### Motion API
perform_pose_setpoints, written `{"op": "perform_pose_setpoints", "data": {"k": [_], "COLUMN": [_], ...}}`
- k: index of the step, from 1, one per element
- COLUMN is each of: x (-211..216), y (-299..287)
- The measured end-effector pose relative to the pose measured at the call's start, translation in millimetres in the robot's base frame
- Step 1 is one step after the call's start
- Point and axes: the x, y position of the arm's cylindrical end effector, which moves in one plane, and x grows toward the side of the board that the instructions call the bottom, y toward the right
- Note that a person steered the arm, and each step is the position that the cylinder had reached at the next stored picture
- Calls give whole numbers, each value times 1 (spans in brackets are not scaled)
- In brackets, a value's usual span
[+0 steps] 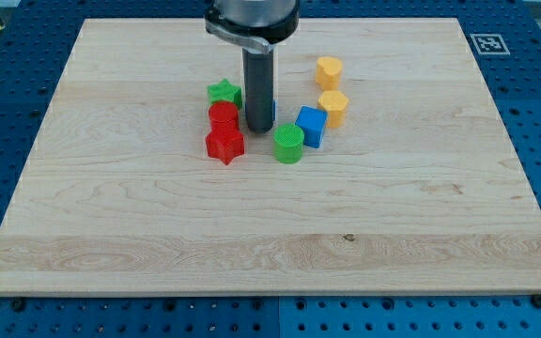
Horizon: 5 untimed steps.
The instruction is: Push the blue cube down and slightly right
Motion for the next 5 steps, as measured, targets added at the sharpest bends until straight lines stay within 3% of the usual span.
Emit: {"op": "perform_pose_setpoints", "data": {"k": [2,5], "x": [-57,-14], "y": [27,46]}}
